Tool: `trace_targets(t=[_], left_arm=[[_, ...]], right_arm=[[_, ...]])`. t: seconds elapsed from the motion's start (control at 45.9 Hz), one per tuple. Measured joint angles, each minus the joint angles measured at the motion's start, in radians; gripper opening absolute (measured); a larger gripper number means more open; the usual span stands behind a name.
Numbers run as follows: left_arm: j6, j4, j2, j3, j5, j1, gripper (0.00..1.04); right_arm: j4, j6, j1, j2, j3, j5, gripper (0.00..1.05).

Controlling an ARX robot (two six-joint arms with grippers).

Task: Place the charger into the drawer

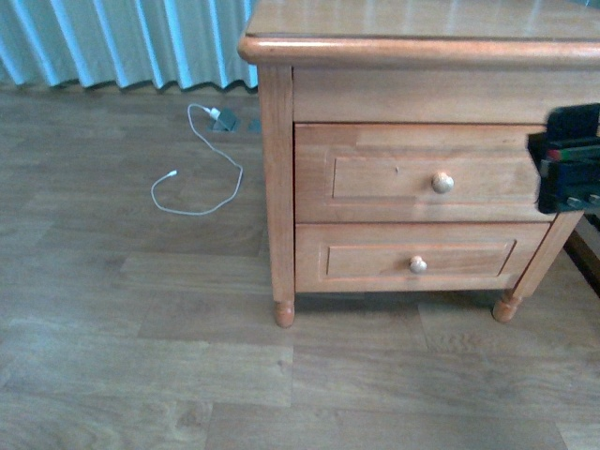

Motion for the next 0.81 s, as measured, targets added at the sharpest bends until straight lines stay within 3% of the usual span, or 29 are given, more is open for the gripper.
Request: trace_targets(t=[0.349, 0.436, 0.632, 0.719, 0.806], left_arm=[[0.000, 0.000, 0.000, 0.000, 0.000, 0.000, 0.99], [0.000, 0.000, 0.000, 0.000, 0.000, 0.000, 0.99], [0.000, 0.000, 0.000, 0.000, 0.000, 0.000, 0.99], [0.000, 0.000, 0.000, 0.000, 0.000, 0.000, 0.99], [0.000, 0.000, 0.000, 0.000, 0.000, 0.000, 0.99]], right_arm=[[-0.314, 0.053, -0.068, -0.595, -0.243, -0.047, 0.96], [-0.458, 0.081, -0.119, -0.800, -0.298, -0.088, 0.96], [-0.476, 0.099, -0.138, -0.859, -0.308, -0.089, 0.96], [-0.284, 0.082, -0.154, -0.861, -0.373, -0.087, 0.82], [-0.252, 0.076, -0.158, -0.904, -0.404, -0.085, 0.64]])
